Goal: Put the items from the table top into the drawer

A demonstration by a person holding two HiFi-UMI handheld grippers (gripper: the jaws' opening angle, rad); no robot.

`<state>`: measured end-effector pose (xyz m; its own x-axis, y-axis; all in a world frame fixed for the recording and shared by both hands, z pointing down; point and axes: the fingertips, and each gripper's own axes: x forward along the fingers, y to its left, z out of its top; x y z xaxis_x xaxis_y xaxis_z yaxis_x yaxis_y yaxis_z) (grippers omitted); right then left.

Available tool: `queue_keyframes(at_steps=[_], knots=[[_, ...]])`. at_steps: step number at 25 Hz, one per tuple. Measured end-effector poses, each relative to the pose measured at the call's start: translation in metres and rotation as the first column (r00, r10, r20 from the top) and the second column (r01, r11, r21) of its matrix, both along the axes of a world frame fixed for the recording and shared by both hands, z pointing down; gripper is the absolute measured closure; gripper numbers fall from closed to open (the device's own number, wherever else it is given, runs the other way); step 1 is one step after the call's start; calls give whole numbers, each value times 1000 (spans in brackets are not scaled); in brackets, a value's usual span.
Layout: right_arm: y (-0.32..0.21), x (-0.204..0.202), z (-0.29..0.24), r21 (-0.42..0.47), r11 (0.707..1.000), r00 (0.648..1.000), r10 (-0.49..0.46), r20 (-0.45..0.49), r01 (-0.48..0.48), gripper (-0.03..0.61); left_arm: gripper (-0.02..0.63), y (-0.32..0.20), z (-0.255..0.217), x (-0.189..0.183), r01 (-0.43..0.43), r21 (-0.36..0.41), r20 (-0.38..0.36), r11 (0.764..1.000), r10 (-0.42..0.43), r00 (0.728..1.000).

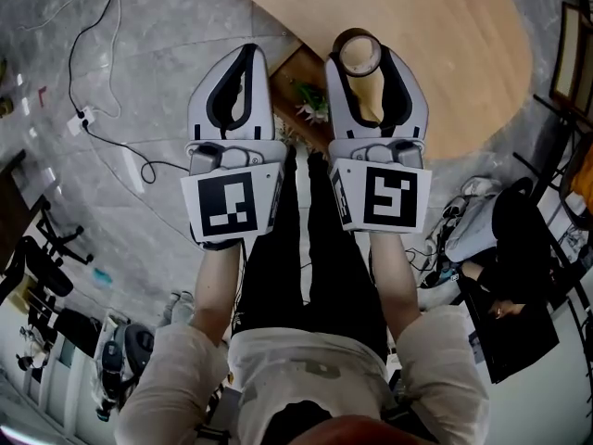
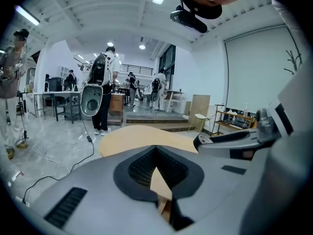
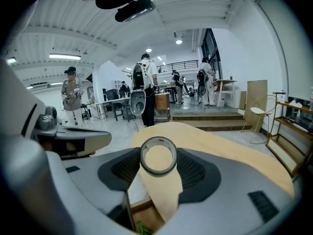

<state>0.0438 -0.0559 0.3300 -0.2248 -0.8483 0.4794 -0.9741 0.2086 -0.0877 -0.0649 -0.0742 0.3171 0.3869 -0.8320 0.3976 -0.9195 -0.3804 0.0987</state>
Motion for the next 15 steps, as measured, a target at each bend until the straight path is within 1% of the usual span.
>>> queue_keyframes(at_steps=[2,5,8,11,15], knots=[[2,-1,3,-3,1000,1000,-5,-3,5,336,606,5,2,0,-6,-6,9,1000,6,1000],[4,-7,13,-18,1000,1000,-21,-7,20,336,606,8,4,0,-2,-9,0,1000,2,1000],[10,-21,38,-43,998,999,-45,-21,44,336,606,9,10,-3,5,-15,-1,1000,-5,1000],[26,-37,87,-134,989,998,-65,-24,61,336,606,9,23,-6,6,-29,11,1000,-6,1000],[59,-53,162,-267,958,991,-126,-53,107,336,606,20,46,-11,4,-68,38,998,-1,999]])
